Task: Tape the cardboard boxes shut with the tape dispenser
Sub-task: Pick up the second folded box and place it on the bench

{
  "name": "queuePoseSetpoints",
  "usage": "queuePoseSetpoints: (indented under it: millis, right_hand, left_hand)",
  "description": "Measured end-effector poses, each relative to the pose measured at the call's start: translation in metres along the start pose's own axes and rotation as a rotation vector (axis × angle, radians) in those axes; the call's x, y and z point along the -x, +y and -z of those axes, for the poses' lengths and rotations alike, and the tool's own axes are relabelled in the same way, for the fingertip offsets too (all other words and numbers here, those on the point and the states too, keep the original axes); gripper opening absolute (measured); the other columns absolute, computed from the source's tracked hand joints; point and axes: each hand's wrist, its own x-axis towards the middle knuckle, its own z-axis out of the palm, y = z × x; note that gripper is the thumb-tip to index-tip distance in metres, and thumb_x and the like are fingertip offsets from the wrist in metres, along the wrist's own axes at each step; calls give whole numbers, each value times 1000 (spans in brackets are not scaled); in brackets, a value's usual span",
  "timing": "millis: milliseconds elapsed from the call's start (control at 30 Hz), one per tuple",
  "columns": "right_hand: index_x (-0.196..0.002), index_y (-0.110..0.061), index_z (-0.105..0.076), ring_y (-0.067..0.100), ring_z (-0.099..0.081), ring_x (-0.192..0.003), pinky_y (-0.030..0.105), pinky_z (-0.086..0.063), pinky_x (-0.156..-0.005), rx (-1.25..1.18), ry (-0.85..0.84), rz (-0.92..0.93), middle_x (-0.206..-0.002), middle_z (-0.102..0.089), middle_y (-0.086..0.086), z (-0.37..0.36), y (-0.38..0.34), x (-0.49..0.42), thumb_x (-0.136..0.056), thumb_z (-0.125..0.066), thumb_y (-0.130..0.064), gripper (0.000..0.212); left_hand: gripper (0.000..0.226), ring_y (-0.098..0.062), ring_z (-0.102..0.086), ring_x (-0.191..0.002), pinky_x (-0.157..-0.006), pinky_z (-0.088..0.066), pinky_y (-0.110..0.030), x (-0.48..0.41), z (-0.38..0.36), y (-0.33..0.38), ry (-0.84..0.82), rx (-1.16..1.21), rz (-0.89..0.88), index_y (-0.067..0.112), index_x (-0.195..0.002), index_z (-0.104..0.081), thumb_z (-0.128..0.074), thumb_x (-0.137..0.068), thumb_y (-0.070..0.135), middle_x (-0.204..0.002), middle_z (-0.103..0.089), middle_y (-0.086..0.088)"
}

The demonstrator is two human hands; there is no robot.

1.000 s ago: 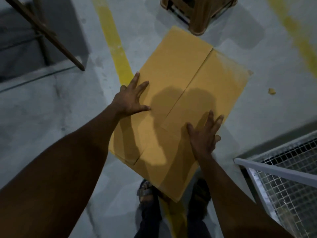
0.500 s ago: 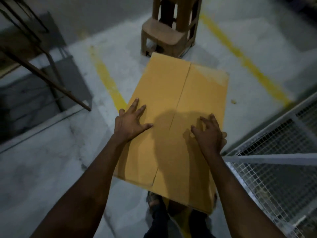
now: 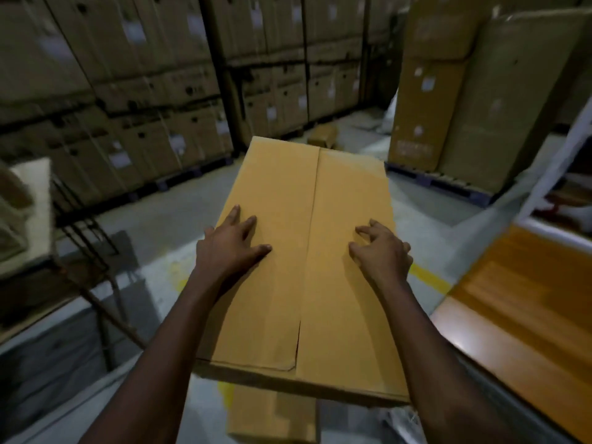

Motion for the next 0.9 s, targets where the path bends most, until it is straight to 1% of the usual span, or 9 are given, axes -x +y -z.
queuePoseSetpoints:
  millis: [167, 200, 267, 367, 500, 633, 767, 833, 900]
  right_hand:
    - [-113, -42, -67, 29, -43, -119, 36, -33, -84, -44, 54, 29, -142, -48, -21, 130, 43, -23, -68, -66, -44, 45]
    - [-111, -43, -67, 29, -45, -120, 36, -35, -86, -52, 56, 30, -141, -49, -21, 153, 59, -26, -65, -64, -46, 46]
    - [-108, -44, -67, 30, -46, -120, 38, -38, -92, -39, 53, 15, -141, -49, -20, 195, 92, -30, -62, -63, -47, 46]
    - [-106, -46, -67, 30, -43, -119, 38, -30, -85, 56, 66, -38, -142, -46, -22, 251, 145, -29, -70, -66, -41, 37]
    - [-102, -47, -67, 30, -44, -121, 42, -34, -92, 98, 47, -131, -139, -50, -21, 296, 212, -23, -68, -66, -41, 35]
    - [-105, -46, -65, 32, -45, -117, 42, -31, -85, 143, 7, -247, -128, -59, -6, 302, 264, -6, -69, -66, -43, 36]
    - [-112, -46, -61, 33, -43, -117, 44, -38, -92, 184, -23, -292, -122, -59, 0, 318, 273, 15, -69, -67, -45, 44]
    - [-115, -45, -60, 33, -46, -114, 45, -43, -95, 192, -33, -305, -120, -60, 3, 326, 275, 29, -63, -67, -47, 52]
    - [-117, -44, -60, 33, -50, -113, 49, -46, -94, 203, -16, -301, -121, -61, 4, 329, 280, 51, -60, -66, -47, 57]
  left_hand:
    - [80, -41, -29, -141, -104, -40, -56, 17, 42, 122, 21, 22, -38, 43, -149, -33, -54, -79, 75, -165, -8, 8]
    - [79, -40, -28, -142, -106, -39, -57, 19, 42, 145, 11, 33, -57, 43, -149, -34, -54, -79, 74, -165, -8, 7]
    - [76, -40, -26, -143, -109, -35, -55, 24, 37, 190, -22, 47, -110, 42, -149, -36, -57, -81, 71, -165, -8, 5]
    - [73, -39, -25, -145, -112, -29, -50, 33, 16, 255, -78, 80, -205, 39, -148, -39, -60, -84, 66, -165, -10, 0]
    - [78, -33, -32, -144, -112, -34, -48, 54, -18, 323, -192, 116, -305, 38, -145, -45, -57, -75, 69, -165, -14, -2]
    - [67, -31, -31, -144, -112, -32, -47, 77, -59, 357, -313, 141, -355, 35, -147, -44, -61, -87, 60, -165, -13, -4]
    - [75, -40, -26, -144, -113, -29, -53, 101, -74, 364, -339, 66, -394, 39, -153, -28, -41, -87, 72, -166, -5, -4]
    - [78, -47, -13, -146, -112, -25, -57, 120, -68, 361, -381, 48, -422, 43, -154, -20, -42, -86, 76, -166, 3, -2]
    - [87, -46, 10, -147, -112, -19, -64, 146, -67, 354, -432, 53, -439, 48, -154, -11, -45, -81, 82, -164, 16, 2]
